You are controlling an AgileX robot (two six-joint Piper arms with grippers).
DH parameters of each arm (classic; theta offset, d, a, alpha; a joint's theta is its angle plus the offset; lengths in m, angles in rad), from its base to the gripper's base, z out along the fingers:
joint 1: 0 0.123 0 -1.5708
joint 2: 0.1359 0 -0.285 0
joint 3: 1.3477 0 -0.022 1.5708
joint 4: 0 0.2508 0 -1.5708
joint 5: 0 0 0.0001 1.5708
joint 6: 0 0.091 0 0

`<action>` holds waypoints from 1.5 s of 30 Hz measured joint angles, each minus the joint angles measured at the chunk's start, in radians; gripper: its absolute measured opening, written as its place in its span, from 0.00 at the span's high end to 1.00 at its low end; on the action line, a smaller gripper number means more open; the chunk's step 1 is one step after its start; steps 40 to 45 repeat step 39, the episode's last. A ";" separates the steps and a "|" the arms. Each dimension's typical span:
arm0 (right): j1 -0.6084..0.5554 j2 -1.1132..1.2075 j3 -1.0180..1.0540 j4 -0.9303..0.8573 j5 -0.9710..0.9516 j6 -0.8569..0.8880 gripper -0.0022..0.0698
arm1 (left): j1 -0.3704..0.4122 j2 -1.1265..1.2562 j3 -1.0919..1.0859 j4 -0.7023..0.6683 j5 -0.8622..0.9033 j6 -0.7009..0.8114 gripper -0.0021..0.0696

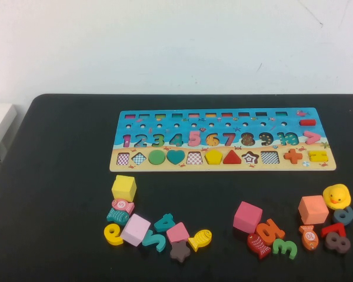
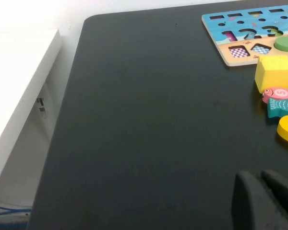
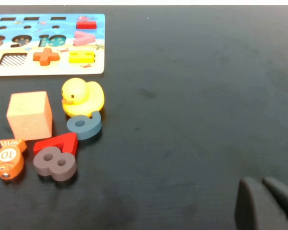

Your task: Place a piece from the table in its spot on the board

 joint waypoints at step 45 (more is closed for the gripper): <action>0.000 0.000 0.000 0.018 0.002 0.008 0.94 | 0.002 0.000 0.000 -0.008 0.000 0.004 0.97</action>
